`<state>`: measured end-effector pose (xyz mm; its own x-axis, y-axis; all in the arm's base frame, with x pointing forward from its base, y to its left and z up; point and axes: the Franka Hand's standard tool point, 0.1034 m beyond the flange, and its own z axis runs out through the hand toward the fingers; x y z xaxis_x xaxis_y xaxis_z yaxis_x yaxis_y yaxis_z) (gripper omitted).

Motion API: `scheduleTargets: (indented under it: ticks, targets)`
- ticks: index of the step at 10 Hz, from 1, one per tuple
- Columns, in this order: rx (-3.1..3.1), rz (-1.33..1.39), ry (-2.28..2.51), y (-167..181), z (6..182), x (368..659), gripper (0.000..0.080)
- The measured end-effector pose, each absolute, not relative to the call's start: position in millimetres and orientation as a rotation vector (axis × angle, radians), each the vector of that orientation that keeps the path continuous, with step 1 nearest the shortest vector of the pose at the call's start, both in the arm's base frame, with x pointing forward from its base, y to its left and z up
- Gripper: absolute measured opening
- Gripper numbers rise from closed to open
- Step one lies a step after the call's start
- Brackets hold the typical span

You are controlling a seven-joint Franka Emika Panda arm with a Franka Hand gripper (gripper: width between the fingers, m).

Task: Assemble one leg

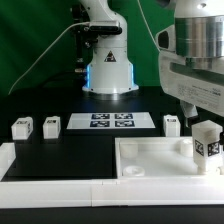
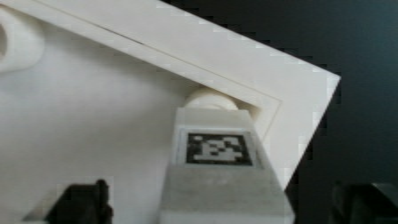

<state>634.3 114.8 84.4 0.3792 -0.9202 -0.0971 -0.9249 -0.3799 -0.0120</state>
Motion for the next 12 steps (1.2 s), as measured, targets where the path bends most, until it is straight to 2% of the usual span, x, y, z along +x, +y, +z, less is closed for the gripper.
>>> scheduleTargets:
  ticks: [5, 12]
  targets:
    - [-2.935, 0.078, 0.863, 111.0, 84.3, 634.8, 0.0649]
    - [-3.052, 0.03, -0.197, 109.8, 84.2, 635.0, 0.0649]
